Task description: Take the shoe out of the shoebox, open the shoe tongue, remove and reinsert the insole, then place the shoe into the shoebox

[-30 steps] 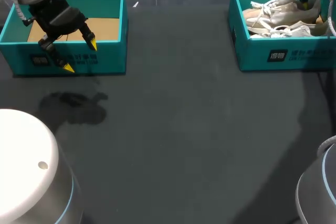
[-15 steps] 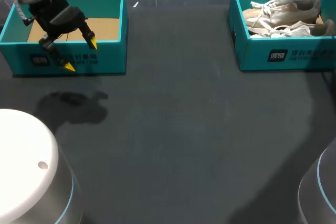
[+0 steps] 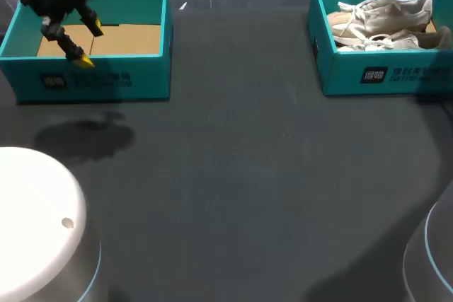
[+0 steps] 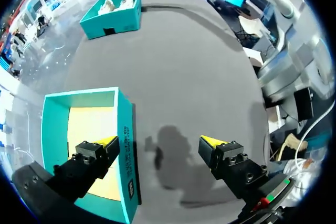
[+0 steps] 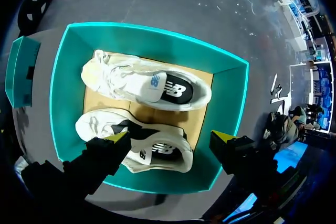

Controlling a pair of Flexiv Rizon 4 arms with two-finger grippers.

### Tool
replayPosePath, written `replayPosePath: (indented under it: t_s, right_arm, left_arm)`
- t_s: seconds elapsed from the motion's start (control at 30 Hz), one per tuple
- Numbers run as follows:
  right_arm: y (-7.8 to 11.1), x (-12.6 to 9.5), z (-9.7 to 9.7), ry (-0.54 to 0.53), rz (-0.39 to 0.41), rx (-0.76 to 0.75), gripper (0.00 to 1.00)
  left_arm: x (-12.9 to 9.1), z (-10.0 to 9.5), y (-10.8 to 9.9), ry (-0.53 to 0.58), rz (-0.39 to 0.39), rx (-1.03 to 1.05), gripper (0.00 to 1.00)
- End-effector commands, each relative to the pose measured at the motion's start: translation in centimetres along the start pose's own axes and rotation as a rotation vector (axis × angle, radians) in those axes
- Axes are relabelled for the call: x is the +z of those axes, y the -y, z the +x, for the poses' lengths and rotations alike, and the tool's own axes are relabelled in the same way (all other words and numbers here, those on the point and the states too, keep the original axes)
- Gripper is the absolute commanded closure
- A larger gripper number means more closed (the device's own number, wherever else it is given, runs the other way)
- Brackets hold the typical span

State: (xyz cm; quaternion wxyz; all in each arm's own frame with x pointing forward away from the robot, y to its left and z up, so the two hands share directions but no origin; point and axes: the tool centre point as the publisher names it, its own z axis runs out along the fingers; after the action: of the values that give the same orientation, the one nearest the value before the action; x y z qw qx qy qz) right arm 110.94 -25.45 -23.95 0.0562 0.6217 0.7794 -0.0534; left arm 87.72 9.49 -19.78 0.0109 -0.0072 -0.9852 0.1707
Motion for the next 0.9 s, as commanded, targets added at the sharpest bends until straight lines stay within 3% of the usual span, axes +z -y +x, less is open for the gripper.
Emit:
replayPosePath:
  t_s: [0.03,0.3,0.5,0.9]
  right_arm:
    - [1.9,-0.6,0.7,-0.003,-0.049,0.006,0.0]
    - [4.1,-1.4,2.0,-0.027,-0.054,0.028,0.0]
    - [5.3,-1.8,2.8,-0.047,-0.046,0.038,0.0]
    - [8.7,-2.2,4.6,-0.087,-0.032,0.066,0.0]
  left_arm:
    - [-0.5,-0.7,-1.2,0.187,-0.077,-0.728,0.0]
    - [-1.4,-3.4,-4.7,0.248,-0.114,-0.974,0.0]
    - [-1.4,-6.0,-7.4,0.29,-0.185,-1.161,0.0]
    - [-3.2,-8.3,-11.6,0.339,-0.235,-1.419,0.0]
